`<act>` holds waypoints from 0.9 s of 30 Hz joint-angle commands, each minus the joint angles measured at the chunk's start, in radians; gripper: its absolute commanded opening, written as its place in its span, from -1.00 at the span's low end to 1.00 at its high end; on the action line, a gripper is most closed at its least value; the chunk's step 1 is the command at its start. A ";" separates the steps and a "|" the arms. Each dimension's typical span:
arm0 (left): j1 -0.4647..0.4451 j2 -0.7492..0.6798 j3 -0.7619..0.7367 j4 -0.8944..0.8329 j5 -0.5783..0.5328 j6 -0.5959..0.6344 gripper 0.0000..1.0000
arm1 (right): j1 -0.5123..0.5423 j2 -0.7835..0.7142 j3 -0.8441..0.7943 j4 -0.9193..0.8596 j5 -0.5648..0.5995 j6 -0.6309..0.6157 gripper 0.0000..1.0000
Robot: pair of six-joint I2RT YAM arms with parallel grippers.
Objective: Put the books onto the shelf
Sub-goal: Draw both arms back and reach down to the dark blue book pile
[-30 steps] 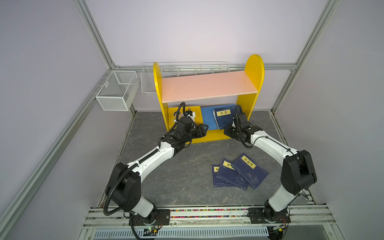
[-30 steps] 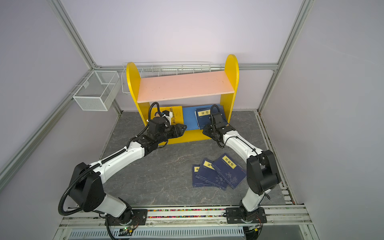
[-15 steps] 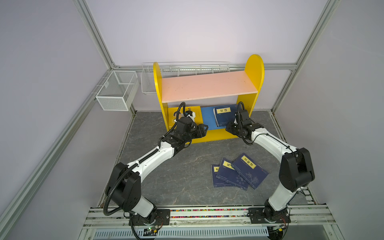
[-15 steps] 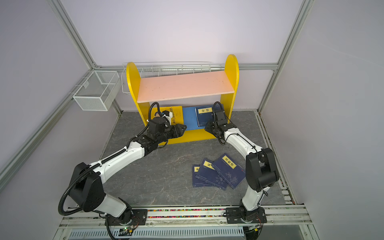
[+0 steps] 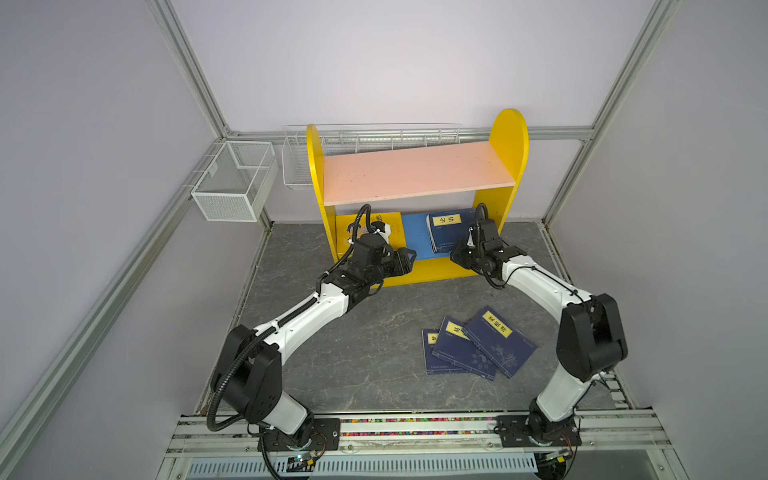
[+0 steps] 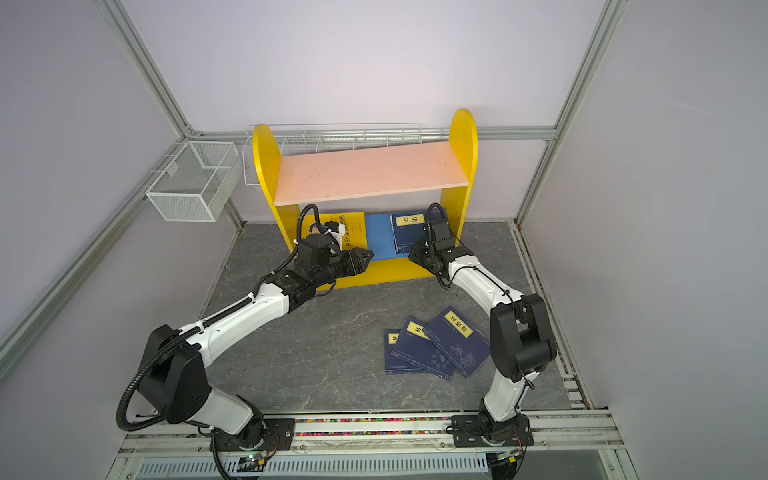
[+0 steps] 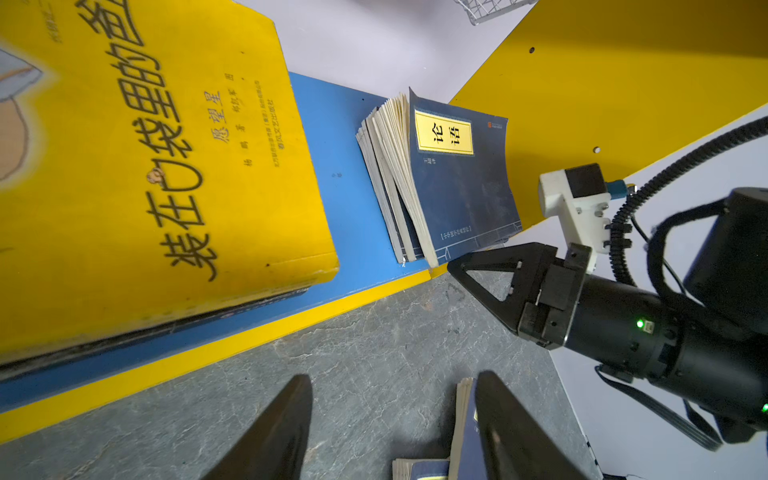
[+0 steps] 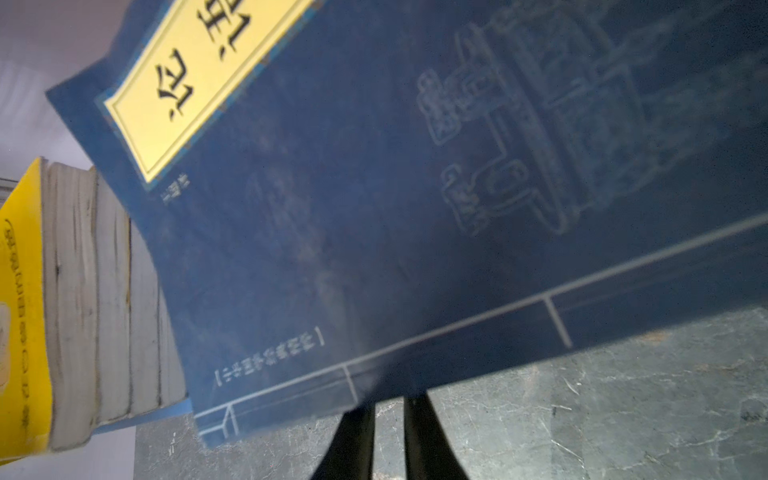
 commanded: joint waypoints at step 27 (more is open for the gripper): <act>-0.199 0.290 0.304 -0.261 0.147 0.475 0.27 | -0.271 -0.484 -0.402 -0.409 0.089 0.100 0.90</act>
